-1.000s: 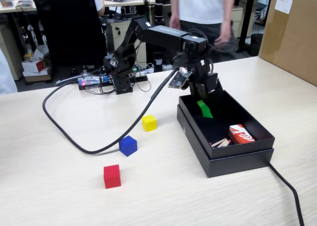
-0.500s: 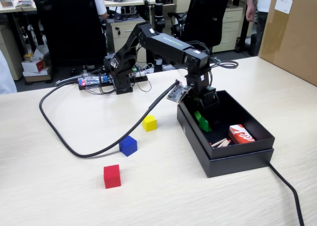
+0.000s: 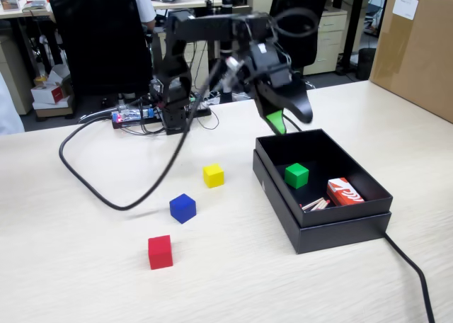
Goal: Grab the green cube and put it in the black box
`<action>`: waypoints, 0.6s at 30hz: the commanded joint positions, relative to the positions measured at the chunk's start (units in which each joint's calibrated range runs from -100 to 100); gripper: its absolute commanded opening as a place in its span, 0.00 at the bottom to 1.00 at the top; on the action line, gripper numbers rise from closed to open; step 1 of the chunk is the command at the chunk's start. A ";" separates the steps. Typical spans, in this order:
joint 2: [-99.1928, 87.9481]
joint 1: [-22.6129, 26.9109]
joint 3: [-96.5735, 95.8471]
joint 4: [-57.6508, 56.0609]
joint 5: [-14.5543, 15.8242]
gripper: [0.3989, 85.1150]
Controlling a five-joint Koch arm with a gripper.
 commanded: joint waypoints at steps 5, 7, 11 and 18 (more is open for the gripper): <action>-28.23 -6.15 -15.99 0.49 -4.10 0.55; -36.26 -8.21 -25.05 2.13 -5.47 0.56; -51.29 -12.70 -46.00 11.12 -9.04 0.56; -71.37 -14.85 -74.46 20.53 -10.99 0.57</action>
